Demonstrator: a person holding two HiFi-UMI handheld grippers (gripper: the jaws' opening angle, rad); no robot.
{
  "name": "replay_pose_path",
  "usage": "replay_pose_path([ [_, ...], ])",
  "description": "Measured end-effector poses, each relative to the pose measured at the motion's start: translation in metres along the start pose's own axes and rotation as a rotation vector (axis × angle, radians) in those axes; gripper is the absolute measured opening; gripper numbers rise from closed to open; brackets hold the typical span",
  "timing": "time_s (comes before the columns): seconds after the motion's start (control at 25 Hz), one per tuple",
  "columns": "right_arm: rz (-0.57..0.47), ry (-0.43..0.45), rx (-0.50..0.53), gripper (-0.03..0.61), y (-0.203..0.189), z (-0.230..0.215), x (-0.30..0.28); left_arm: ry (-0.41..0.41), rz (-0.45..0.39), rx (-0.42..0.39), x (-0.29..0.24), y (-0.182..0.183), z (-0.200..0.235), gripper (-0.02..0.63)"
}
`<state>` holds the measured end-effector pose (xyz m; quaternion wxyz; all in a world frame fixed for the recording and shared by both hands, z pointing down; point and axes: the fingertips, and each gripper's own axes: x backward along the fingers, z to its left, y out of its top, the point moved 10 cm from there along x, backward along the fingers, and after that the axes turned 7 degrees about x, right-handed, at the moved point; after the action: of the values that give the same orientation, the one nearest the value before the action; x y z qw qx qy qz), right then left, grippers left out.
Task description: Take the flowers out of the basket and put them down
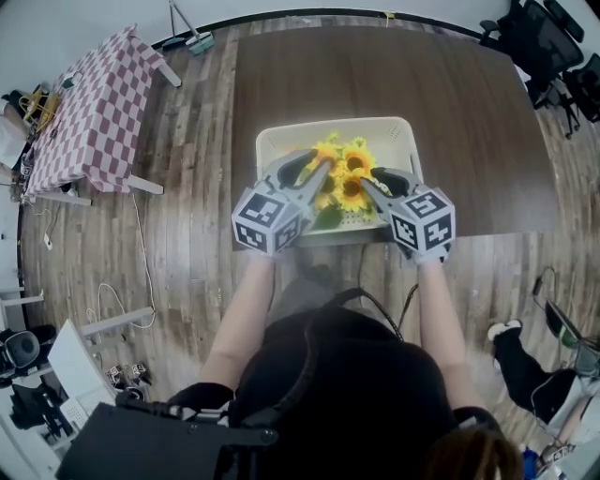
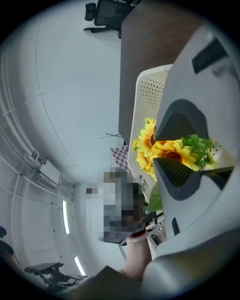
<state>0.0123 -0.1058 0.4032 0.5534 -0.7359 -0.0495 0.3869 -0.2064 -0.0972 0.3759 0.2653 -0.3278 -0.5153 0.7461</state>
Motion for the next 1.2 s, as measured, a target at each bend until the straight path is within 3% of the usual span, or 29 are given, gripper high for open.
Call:
replay_pose_path([
  [0.08, 0.027, 0.010, 0.017, 0.134, 0.001, 0.000, -0.005, 0.033, -0.001, 0.017, -0.001, 0.000, 0.005, 0.112],
  [0.28, 0.079, 0.014, 0.076, 0.149, 0.004, -0.002, -0.019, 0.119, 0.004, 0.073, -0.006, -0.004, 0.023, 0.194],
  [0.52, 0.122, 0.064, 0.101, 0.149, 0.007, -0.001, -0.028, 0.193, 0.011, 0.114, -0.011, -0.003, 0.040, 0.195],
  [0.64, 0.130, 0.087, 0.096, 0.148, 0.007, -0.001, -0.030, 0.195, 0.016, 0.162, -0.014, -0.006, 0.047, 0.195],
  [0.92, 0.116, 0.111, 0.087, 0.026, 0.005, -0.001, -0.028, 0.212, 0.042, 0.252, -0.020, -0.013, 0.058, 0.196],
  [1.2, 0.105, 0.106, 0.070, 0.011, 0.000, -0.003, -0.023, 0.176, 0.127, 0.295, -0.031, -0.024, 0.057, 0.196],
])
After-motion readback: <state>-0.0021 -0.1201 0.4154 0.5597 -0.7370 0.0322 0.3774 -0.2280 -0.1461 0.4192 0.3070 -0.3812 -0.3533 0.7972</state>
